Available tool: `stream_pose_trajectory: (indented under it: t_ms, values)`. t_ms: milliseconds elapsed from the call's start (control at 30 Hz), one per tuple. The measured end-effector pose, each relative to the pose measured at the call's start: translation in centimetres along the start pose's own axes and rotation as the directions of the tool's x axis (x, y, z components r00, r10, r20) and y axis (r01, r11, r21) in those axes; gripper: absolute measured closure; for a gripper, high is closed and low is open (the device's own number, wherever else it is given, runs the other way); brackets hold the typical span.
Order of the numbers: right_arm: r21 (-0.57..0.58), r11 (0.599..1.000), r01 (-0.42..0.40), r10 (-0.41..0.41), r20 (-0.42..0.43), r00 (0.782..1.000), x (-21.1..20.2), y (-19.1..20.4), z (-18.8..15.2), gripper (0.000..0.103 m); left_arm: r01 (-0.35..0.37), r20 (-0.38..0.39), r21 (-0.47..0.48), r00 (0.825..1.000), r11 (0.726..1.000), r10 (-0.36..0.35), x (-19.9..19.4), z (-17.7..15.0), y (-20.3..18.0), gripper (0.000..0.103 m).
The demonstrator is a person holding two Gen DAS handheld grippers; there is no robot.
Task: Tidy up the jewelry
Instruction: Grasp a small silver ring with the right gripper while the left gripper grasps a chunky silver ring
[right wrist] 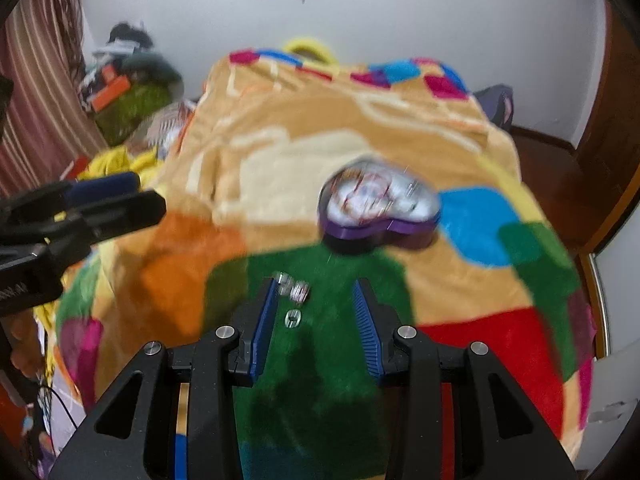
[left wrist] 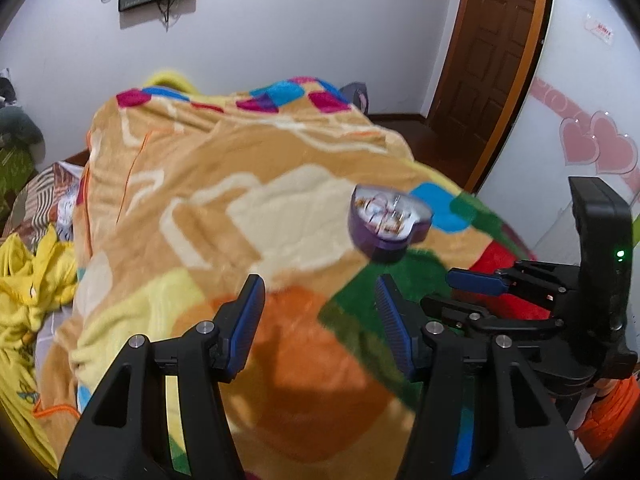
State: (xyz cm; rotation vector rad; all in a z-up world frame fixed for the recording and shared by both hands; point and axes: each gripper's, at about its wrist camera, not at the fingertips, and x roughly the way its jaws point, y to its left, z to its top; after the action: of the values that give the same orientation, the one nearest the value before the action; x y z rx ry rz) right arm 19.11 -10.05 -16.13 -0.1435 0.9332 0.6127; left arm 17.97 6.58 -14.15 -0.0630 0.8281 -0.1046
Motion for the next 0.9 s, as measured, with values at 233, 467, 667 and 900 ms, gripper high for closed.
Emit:
stream_pose_trajectory:
  t_ms: [233,467,667,900]
  values:
    - [-0.025,1.0,-0.017,0.016,-0.074,0.997,2.6,0.9,-1.1,0.068,-0.014,-0.065,0.015,0.998,1.0,0.015,1.3,-2.5,0.4,0.047]
    - [-0.017,0.999,-0.032,0.031,-0.05,0.998,2.6,0.4,-1.6,0.085,-0.013,-0.086,0.037,0.996,0.999,0.016,2.1,-3.0,-0.2,0.047]
    - [-0.016,0.999,-0.049,0.048,-0.022,0.999,2.1,-0.1,-1.9,0.094,0.011,-0.096,0.057,0.995,0.998,-0.005,3.0,-2.4,-1.6,0.046]
    - [0.021,1.0,-0.018,0.017,0.028,0.999,0.5,-2.3,-1.9,0.094,0.054,-0.141,0.098,0.989,0.994,-0.039,5.5,-2.0,-4.3,0.047]
